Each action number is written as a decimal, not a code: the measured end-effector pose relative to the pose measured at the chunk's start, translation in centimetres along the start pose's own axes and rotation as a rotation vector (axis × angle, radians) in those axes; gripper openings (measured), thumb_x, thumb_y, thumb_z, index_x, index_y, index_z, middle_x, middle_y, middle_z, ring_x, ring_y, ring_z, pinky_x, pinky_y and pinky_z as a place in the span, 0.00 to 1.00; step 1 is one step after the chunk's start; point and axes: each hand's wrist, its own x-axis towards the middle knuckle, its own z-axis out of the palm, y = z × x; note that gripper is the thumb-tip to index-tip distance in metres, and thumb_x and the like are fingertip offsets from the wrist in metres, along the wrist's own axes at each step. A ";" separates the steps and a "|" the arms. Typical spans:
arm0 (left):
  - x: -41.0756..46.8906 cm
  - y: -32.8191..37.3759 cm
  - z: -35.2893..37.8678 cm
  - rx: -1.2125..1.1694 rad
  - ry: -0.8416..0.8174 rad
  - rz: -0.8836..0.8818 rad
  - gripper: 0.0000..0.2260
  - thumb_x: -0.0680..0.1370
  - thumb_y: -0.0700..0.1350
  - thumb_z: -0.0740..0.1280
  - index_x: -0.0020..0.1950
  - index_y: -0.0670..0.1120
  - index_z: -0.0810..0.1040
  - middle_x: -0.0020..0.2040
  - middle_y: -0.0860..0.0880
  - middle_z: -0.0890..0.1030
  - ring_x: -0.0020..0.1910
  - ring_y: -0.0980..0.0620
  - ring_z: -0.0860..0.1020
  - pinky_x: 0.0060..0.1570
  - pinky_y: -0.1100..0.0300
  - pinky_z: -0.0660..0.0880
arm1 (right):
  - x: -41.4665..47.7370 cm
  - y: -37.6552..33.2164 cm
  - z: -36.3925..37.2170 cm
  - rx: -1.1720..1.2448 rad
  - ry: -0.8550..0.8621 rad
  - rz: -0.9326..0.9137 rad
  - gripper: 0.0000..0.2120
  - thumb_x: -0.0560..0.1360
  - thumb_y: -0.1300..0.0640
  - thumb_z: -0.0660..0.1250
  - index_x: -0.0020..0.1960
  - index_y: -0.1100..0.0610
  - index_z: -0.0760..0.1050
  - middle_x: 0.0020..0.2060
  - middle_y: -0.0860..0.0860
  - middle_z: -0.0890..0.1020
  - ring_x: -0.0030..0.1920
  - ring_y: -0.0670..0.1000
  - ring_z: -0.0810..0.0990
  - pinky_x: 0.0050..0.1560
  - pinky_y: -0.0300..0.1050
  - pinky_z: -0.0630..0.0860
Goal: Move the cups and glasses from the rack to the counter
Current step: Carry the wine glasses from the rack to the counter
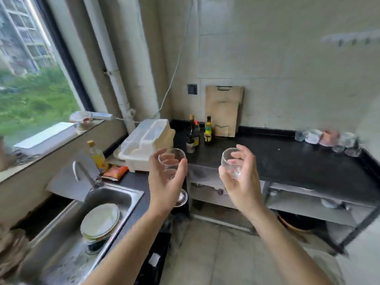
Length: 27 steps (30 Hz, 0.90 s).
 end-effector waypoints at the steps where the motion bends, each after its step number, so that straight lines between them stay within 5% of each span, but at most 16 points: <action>1: 0.4 -0.4 2.1 -0.011 -0.040 -0.008 0.25 0.73 0.53 0.74 0.64 0.47 0.68 0.52 0.47 0.77 0.47 0.53 0.80 0.45 0.56 0.77 | 0.5 1.2 -1.4 -0.016 0.022 0.013 0.32 0.74 0.43 0.66 0.73 0.54 0.62 0.61 0.51 0.74 0.57 0.45 0.79 0.53 0.28 0.73; 8: 4.4 -5.1 15.6 -0.039 -0.230 -0.053 0.29 0.71 0.54 0.75 0.67 0.51 0.68 0.57 0.47 0.78 0.55 0.48 0.81 0.50 0.56 0.80 | 4.9 9.2 -9.4 -0.053 0.195 0.212 0.29 0.75 0.56 0.74 0.72 0.51 0.65 0.62 0.50 0.75 0.59 0.45 0.79 0.53 0.29 0.73; 11: 6.9 -7.6 21.7 -0.068 -0.304 -0.095 0.29 0.72 0.47 0.77 0.69 0.49 0.68 0.57 0.49 0.78 0.50 0.58 0.82 0.52 0.55 0.81 | 7.9 12.7 -12.4 -0.112 0.256 0.264 0.29 0.74 0.56 0.75 0.71 0.51 0.66 0.62 0.48 0.76 0.58 0.44 0.79 0.52 0.29 0.74; 15: 10.9 -9.6 30.0 -0.172 -0.442 -0.151 0.28 0.71 0.47 0.77 0.68 0.50 0.69 0.55 0.51 0.79 0.44 0.58 0.82 0.51 0.52 0.80 | 13.2 16.3 -16.5 -0.204 0.360 0.326 0.29 0.73 0.58 0.76 0.68 0.48 0.67 0.61 0.49 0.76 0.58 0.43 0.80 0.51 0.27 0.73; 20: 15.0 -12.6 40.4 -0.204 -0.661 -0.155 0.31 0.68 0.53 0.75 0.68 0.56 0.67 0.59 0.54 0.78 0.57 0.49 0.80 0.58 0.45 0.78 | 17.7 20.1 -22.0 -0.267 0.509 0.381 0.29 0.73 0.57 0.76 0.68 0.45 0.66 0.60 0.43 0.77 0.56 0.37 0.80 0.50 0.29 0.75; 24: 14.8 -13.8 47.6 -0.249 -0.826 -0.161 0.26 0.71 0.46 0.71 0.67 0.50 0.67 0.59 0.52 0.76 0.57 0.61 0.77 0.54 0.60 0.75 | 18.0 23.8 -26.3 -0.307 0.634 0.464 0.31 0.73 0.57 0.77 0.71 0.48 0.67 0.59 0.43 0.78 0.57 0.39 0.80 0.53 0.32 0.73; 27: 14.0 -15.1 53.2 -0.257 -0.911 -0.165 0.23 0.71 0.45 0.70 0.64 0.55 0.68 0.59 0.51 0.75 0.58 0.57 0.78 0.55 0.56 0.76 | 18.3 27.3 -29.9 -0.317 0.692 0.522 0.27 0.73 0.57 0.76 0.67 0.44 0.69 0.60 0.44 0.78 0.56 0.35 0.80 0.49 0.27 0.72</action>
